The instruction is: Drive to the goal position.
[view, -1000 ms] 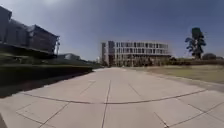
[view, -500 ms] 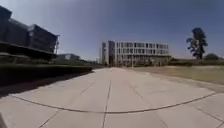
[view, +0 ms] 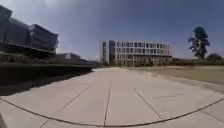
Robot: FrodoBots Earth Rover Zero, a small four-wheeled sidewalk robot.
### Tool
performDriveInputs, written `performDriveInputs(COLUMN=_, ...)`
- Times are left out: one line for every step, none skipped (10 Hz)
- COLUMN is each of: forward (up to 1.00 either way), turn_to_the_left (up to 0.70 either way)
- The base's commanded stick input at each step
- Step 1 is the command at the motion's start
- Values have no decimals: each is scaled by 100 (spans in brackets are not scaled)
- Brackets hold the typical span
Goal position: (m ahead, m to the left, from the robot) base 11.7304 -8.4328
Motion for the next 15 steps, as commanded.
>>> performDriveInputs(forward=70, turn_to_the_left=0)
performDriveInputs(forward=70, turn_to_the_left=0)
performDriveInputs(forward=70, turn_to_the_left=0)
performDriveInputs(forward=70, turn_to_the_left=0)
performDriveInputs(forward=70, turn_to_the_left=0)
performDriveInputs(forward=70, turn_to_the_left=0)
performDriveInputs(forward=70, turn_to_the_left=0)
performDriveInputs(forward=70, turn_to_the_left=0)
performDriveInputs(forward=70, turn_to_the_left=0)
performDriveInputs(forward=70, turn_to_the_left=0)
performDriveInputs(forward=70, turn_to_the_left=0)
performDriveInputs(forward=70, turn_to_the_left=0)
performDriveInputs(forward=70, turn_to_the_left=0)
performDriveInputs(forward=70, turn_to_the_left=0)
performDriveInputs(forward=70, turn_to_the_left=0)
